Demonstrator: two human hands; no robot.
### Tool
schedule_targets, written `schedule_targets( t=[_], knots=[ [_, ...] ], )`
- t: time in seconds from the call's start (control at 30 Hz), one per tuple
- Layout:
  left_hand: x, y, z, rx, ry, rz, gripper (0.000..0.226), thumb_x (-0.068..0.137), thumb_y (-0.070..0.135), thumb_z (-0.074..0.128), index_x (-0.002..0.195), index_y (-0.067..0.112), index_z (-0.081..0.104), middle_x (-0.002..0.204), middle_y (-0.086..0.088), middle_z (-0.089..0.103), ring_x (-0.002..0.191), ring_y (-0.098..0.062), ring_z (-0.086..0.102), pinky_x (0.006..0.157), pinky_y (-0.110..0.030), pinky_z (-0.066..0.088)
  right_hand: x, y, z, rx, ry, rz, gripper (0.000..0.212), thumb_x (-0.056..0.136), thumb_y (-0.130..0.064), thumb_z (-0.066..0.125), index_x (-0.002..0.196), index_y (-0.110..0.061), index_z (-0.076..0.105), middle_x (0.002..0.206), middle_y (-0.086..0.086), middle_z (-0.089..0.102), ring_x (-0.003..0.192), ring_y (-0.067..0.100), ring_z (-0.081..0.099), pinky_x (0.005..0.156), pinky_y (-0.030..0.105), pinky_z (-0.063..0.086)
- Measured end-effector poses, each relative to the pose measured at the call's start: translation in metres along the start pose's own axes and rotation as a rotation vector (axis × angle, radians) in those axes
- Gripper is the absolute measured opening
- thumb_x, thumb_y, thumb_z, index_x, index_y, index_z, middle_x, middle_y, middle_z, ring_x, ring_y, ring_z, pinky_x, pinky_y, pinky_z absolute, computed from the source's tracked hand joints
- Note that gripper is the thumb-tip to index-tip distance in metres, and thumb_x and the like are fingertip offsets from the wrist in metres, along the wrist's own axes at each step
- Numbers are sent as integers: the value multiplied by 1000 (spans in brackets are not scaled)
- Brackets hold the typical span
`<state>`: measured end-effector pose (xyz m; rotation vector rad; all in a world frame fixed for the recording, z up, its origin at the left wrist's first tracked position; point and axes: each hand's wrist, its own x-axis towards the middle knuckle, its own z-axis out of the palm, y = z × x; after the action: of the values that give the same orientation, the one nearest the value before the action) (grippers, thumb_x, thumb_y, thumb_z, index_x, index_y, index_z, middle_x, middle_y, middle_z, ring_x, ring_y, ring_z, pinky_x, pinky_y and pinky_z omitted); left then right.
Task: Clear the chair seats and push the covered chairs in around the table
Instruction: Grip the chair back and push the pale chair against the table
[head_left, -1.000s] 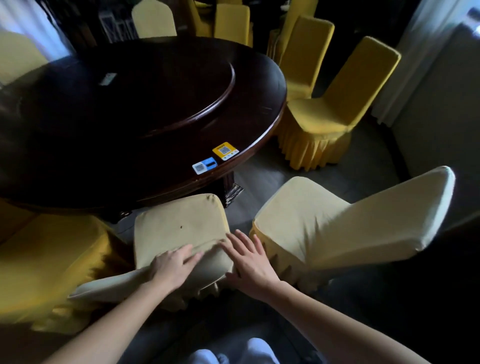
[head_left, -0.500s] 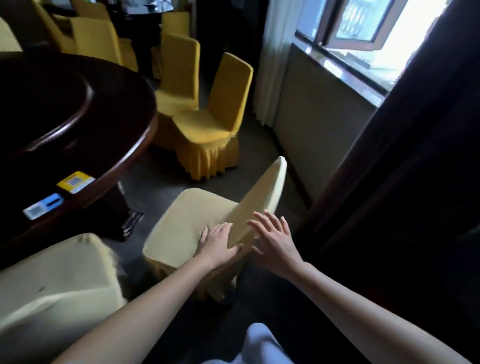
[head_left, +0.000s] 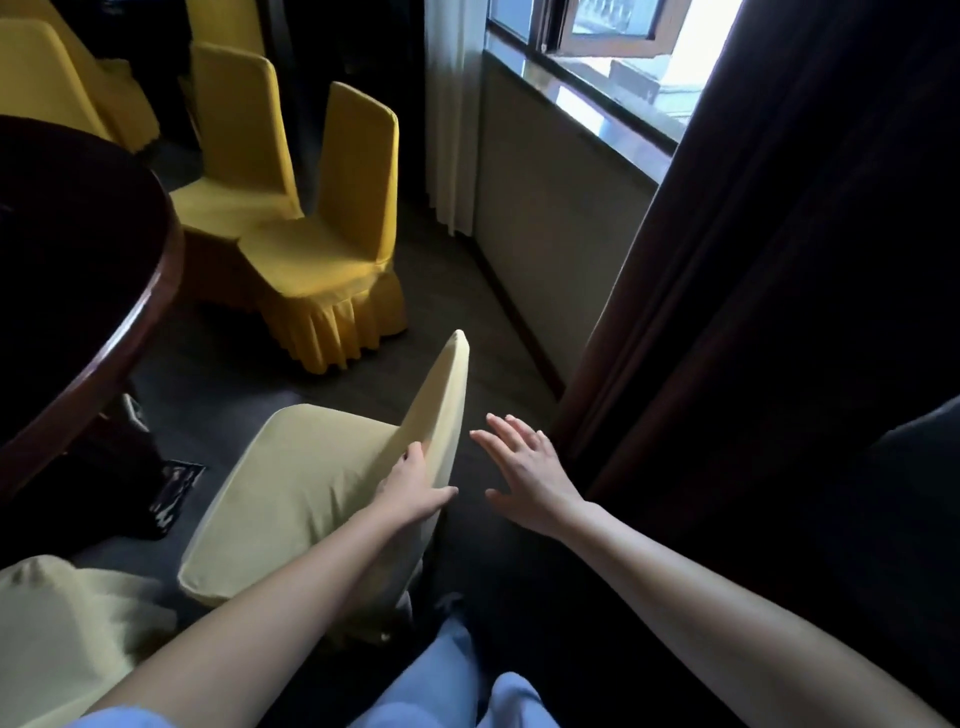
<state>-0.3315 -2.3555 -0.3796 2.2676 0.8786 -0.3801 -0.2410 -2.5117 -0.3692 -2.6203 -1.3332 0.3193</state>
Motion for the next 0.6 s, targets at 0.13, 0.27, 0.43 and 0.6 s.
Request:
schedule_targets(
  t=[0.13, 0.27, 0.43, 0.6],
  knots=[
    [43, 24, 0, -52, 43, -95, 64, 80, 33, 71, 129, 10, 36, 131, -15, 53, 120, -33, 52, 95, -39, 44, 60, 17, -16, -38, -45, -94, 79, 83, -28, 64, 149, -29, 21, 161, 0, 8, 147, 23, 1, 116, 48, 12],
    [68, 33, 3, -48, 33, -153, 63, 81, 29, 68, 134, 15, 38, 126, -12, 58, 116, -31, 57, 94, -37, 47, 114, 29, -17, -126, -110, -264, 80, 80, -24, 68, 148, -27, 26, 160, 3, 11, 147, 26, 5, 116, 50, 10],
    [79, 28, 7, -91, 13, -177, 56, 79, 21, 63, 130, 15, 40, 119, -13, 61, 112, -32, 59, 88, -36, 48, 183, 44, -7, -186, -9, -608, 56, 57, -29, 84, 110, -21, 67, 124, 5, 62, 133, 30, 43, 104, 64, 30],
    [72, 34, 4, -133, 65, -195, 49, 80, 18, 53, 128, 18, 42, 109, -14, 65, 100, -35, 63, 74, -34, 47, 221, 27, -17, -406, -289, -788, 45, 62, -38, 79, 105, -27, 70, 102, -5, 69, 110, 24, 59, 104, 55, 30]
  ],
)
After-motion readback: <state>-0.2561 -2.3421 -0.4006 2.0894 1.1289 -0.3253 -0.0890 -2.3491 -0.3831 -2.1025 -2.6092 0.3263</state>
